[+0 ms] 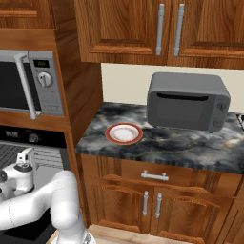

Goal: Take the fish from the oven and place it on the plate on the counter.

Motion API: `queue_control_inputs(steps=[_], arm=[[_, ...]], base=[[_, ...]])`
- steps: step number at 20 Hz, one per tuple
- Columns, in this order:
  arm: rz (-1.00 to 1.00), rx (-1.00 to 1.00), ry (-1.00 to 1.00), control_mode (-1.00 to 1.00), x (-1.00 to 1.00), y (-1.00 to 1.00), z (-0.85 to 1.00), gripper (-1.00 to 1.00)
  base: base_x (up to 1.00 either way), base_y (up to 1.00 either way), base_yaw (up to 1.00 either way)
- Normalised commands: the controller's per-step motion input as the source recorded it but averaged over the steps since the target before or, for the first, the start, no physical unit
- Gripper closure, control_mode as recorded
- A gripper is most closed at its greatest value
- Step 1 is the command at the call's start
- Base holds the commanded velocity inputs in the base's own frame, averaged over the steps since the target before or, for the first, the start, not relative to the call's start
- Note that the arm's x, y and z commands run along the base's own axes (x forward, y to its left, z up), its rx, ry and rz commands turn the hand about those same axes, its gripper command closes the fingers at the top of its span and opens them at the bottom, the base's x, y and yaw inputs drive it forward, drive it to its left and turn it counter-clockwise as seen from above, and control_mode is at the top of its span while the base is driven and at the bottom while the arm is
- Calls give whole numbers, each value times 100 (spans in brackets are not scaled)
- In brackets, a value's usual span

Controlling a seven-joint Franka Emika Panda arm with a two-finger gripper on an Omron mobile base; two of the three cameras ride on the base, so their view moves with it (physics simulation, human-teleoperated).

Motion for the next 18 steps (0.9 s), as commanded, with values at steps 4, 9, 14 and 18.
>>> queue_control_inputs(steps=[4,9,14,18], arm=[[0,0,0,-100,0,34,0,-100],[0,0,-8,-100,0,32,14,-100],[0,0,-2,-100,8,13,8,-100],[-2,0,0,-100,3,11,0,-100]], base=[[0,0,0],[0,0,0],[0,0,0],[0,0,0]])
